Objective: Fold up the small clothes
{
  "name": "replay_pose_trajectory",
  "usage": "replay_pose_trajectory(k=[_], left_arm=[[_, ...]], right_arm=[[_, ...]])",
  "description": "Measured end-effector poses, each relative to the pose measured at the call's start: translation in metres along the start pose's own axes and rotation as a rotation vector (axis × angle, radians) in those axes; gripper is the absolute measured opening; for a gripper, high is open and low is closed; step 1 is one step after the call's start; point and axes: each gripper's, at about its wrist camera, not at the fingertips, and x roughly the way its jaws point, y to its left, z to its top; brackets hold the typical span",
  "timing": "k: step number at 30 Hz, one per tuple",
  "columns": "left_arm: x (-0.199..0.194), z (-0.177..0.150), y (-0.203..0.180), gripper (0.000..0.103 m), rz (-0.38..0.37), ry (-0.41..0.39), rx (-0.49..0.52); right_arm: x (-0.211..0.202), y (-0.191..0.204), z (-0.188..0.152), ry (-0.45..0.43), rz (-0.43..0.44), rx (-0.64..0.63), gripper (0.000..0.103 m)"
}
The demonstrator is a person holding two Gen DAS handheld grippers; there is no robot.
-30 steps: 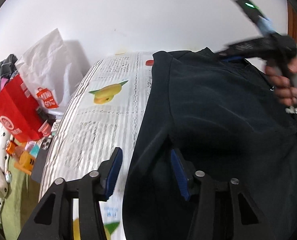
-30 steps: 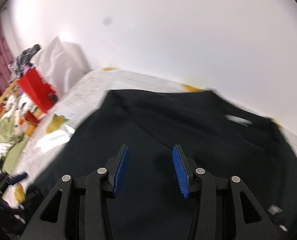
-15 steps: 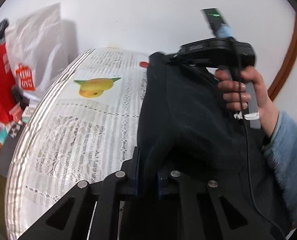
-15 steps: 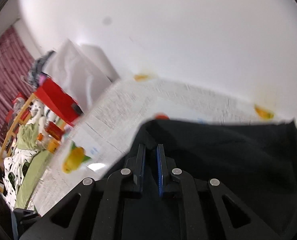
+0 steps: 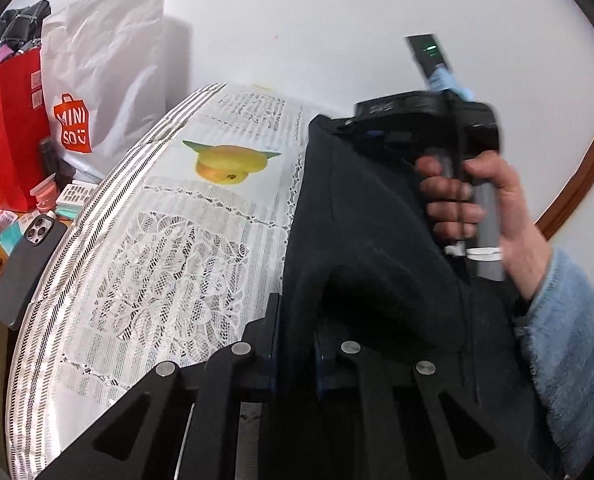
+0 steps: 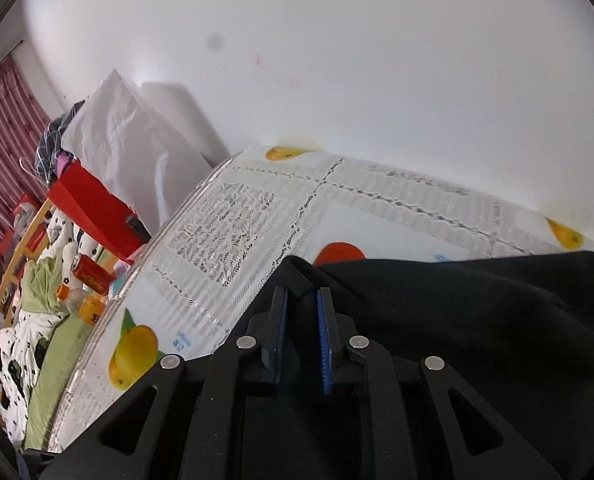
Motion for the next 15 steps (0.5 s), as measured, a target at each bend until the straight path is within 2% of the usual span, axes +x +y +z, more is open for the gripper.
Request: replay_pose_trajectory(k=[2,4,6,8,12,15], left_arm=[[0.0,0.0,0.0,0.016,0.011,0.001,0.002],[-0.001,0.001,-0.001,0.019,0.019,0.003,0.004],[-0.003,0.0,-0.002,0.028,0.027,-0.003,0.003],[-0.008,0.0,-0.004,0.044,0.025,-0.016,0.01],[-0.014,-0.001,-0.013,0.047,0.005,-0.036,0.038],[-0.017,-0.002,-0.019,0.05,-0.016,-0.046,0.058]], right_arm=[[-0.02,-0.001,-0.006,-0.006,-0.006,0.002,0.028],[-0.054,-0.001,-0.023,-0.03,-0.058,-0.038,0.035],[-0.095,-0.006,-0.048,-0.064,-0.135,-0.076,0.038],[-0.131,-0.02,-0.075,-0.097,-0.227,-0.075,0.039],[-0.217,-0.089,-0.147,-0.143,-0.483,0.09,0.04],[-0.252,-0.139,-0.19,-0.091,-0.615,0.198,0.04]])
